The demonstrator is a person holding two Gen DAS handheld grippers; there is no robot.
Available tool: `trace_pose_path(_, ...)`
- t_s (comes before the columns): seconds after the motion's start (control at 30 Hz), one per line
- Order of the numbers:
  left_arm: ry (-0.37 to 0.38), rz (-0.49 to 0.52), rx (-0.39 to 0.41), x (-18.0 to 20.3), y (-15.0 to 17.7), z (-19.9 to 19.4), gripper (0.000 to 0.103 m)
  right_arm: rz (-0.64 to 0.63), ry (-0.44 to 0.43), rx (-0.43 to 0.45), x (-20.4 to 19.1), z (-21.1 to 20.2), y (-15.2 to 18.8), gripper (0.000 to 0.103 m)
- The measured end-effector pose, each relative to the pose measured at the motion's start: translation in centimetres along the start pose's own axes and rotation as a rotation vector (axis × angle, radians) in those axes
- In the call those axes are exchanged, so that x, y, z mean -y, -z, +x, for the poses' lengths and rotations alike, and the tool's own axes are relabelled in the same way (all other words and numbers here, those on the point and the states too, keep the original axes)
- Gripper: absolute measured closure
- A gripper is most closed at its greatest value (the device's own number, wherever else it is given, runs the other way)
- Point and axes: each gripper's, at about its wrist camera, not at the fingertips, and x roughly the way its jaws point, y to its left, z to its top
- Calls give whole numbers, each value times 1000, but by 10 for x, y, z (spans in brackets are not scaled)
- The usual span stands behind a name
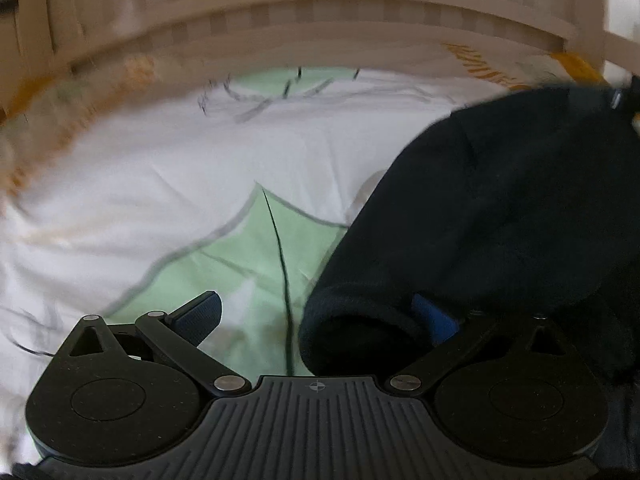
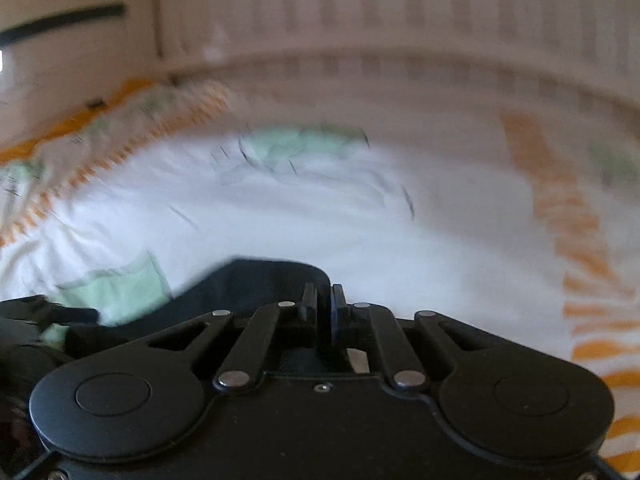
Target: Fold large clothes
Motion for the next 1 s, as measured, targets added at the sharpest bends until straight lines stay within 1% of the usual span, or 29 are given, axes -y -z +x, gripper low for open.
trace_pose_path(0.07, 36, -4, 28, 0, 1, -26, 0, -100, -4, 70, -17, -36, -4, 91)
trace_pose_path(0.1, 59, -22, 41, -2, 2, -41, 0, -152, -10, 105, -26, -57, -4, 91)
trace_pose_path(0.17, 100, -65, 50, -7, 8, -68, 0, -214, -29, 162, -39, -96, 0, 91)
trace_pose_path(0.27, 173, -143, 46, -18, 24, -108, 0, -328, -48, 234, -59, -157, 16, 91)
trace_pose_path(0.37, 229, -198, 11, -23, 48, -139, 0, -483, -60, 268, -84, -206, 43, 91)
trace_pose_path(0.43, 268, -222, -26, -25, 67, -157, 0, -590, -73, 265, -103, -232, 68, 91)
trace_pose_path(0.5, 294, -254, -53, -28, 86, -174, 0, -678, -105, 240, -121, -257, 98, 91)
trace_pose_path(0.6, 310, -294, -80, -34, 112, -197, 0, -783, -157, 165, -142, -278, 142, 91)
trace_pose_path(0.67, 318, -311, -104, -38, 121, -207, 0, -822, -177, 116, -151, -287, 166, 91)
trace_pose_path(0.7, 322, -320, -112, -41, 125, -211, 0, -821, -184, 96, -153, -292, 176, 90)
trace_pose_path(0.77, 324, -331, -127, -46, 131, -217, 0, -775, -180, 69, -155, -301, 182, 90)
trace_pose_path(0.83, 324, -345, -121, -51, 135, -222, 0, -669, -172, 44, -149, -308, 176, 82)
trace_pose_path(0.87, 327, -355, -119, -53, 134, -223, 0, -587, -166, 23, -145, -312, 170, 68)
trace_pose_path(0.9, 331, -366, -116, -55, 133, -223, 0, -500, -164, 1, -139, -313, 164, 52)
trace_pose_path(0.97, 337, -373, -106, -55, 133, -226, 0, -297, -160, -31, -122, -316, 152, 43)
trace_pose_path(1.0, 340, -371, -102, -54, 131, -226, 0, -216, -159, -42, -114, -321, 151, 42)
